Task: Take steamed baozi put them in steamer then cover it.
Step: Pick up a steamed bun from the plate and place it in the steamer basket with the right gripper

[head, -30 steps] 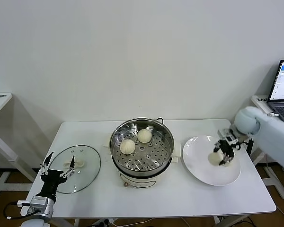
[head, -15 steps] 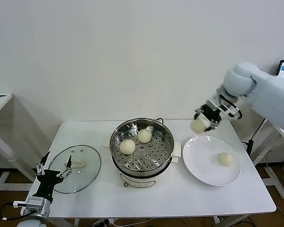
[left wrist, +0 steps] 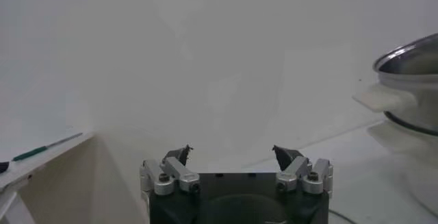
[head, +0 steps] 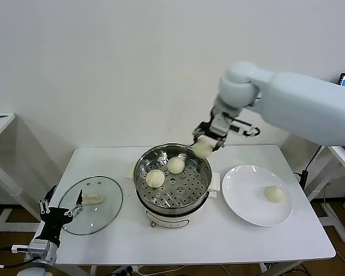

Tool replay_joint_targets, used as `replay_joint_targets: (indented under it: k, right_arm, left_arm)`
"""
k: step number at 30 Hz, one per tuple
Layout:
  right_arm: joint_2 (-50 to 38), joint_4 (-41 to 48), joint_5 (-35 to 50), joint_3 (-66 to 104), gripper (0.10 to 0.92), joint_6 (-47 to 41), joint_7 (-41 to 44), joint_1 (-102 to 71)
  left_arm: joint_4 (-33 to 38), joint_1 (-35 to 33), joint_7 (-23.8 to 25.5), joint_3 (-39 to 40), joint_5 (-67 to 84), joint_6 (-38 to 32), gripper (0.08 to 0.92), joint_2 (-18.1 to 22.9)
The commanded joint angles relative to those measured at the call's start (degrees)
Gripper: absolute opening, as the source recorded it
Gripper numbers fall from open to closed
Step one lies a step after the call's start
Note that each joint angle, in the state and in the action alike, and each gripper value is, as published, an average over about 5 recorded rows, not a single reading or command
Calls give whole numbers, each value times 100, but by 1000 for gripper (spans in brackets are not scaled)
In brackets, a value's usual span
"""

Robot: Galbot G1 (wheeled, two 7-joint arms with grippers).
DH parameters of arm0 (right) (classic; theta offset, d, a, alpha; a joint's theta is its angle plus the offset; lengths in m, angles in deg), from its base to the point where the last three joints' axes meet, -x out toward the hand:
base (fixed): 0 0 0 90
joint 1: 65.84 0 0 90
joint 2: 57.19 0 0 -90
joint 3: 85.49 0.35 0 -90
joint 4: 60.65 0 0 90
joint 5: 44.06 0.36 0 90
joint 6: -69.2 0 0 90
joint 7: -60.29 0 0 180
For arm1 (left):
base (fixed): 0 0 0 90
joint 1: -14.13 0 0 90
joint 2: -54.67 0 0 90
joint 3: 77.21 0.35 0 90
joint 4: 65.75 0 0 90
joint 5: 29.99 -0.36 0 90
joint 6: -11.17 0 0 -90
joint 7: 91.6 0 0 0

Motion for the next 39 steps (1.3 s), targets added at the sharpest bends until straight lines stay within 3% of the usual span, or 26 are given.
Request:
replay_joint_targets:
  k: [1, 17, 39]
  right_arm:
    - [816, -171, -49, -409, 670, 424, -197, -48]
    - [1177, -155, 662, -792, 670, 100, 15, -225]
    - [1589, 283, 140, -764, 670, 73, 66, -764]
  left_arm:
    - [-52, 12, 15, -81, 19, -6, 823, -13]
    - [-147, 52, 59, -163, 46, -26, 823, -19]
    - [-130, 44, 79, -212, 69, -37, 823, -8]
